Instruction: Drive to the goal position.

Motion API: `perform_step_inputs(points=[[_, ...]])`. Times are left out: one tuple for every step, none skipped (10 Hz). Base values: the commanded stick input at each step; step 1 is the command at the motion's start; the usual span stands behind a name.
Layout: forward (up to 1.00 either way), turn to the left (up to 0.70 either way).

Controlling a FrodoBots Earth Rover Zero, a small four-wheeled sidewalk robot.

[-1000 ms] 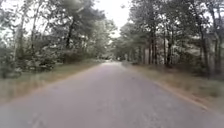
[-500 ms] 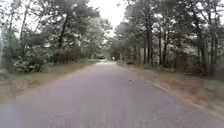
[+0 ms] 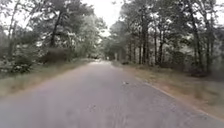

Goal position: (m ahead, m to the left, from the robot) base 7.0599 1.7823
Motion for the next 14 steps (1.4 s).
perform_step_inputs(points=[[0.70,0.00],[0.70,0.00],[0.70,0.00],[0.70,0.00],[0.70,0.00],[0.70,0.00],[0.70,0.00],[0.70,0.00],[0.70,0.00],[0.70,0.00],[0.70,0.00],[0.70,0.00],[0.70,0.00],[0.70,0.00]])
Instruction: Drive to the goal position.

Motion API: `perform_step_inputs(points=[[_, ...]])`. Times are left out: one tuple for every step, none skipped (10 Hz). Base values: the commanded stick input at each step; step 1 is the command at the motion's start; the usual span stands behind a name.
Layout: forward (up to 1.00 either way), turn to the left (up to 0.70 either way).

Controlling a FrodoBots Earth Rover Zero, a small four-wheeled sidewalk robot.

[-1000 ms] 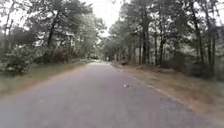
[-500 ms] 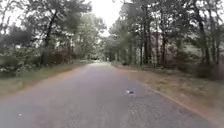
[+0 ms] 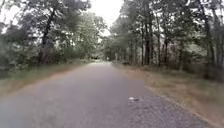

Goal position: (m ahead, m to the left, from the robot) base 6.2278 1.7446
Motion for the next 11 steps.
perform_step_inputs(points=[[0.70,0.00],[0.70,0.00],[0.70,0.00],[0.70,-0.13],[0.70,-0.14],[0.70,-0.14],[0.70,-0.14],[0.70,-0.14],[0.70,-0.14],[0.70,-0.14],[0.70,-0.14]])
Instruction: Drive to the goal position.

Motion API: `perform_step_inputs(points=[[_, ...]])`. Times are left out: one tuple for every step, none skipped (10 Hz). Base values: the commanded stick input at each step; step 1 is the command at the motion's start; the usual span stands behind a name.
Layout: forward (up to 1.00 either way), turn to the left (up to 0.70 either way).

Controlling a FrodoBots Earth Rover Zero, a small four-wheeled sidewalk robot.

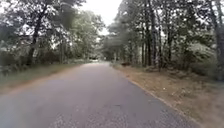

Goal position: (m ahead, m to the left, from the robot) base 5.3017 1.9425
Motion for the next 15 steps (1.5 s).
perform_step_inputs(points=[[0.70,-0.14],[0.70,-0.14],[0.70,-0.14],[0.70,-0.14],[0.70,-0.14],[0.70,-0.14],[0.70,-0.14],[0.70,-0.14],[0.70,-0.14],[0.70,-0.14],[0.70,-0.14],[0.70,-0.14],[0.70,-0.14],[0.70,-0.14],[0.70,-0.14]])
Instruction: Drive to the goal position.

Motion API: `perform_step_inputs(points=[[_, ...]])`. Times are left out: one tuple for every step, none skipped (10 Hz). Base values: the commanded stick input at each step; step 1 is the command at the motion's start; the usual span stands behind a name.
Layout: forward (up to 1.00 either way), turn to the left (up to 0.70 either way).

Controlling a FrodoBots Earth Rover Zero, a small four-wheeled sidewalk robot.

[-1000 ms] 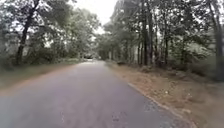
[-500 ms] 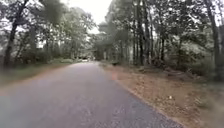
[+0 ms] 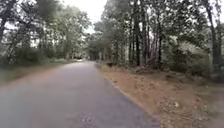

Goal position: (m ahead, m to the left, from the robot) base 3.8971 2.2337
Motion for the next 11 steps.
perform_step_inputs(points=[[0.70,-0.10],[0.70,-0.03],[0.59,0.00],[0.45,0.00],[0.45,0.00],[0.45,0.00],[0.45,0.00],[0.45,0.00],[0.45,0.00],[0.45,0.00],[0.45,0.00]])
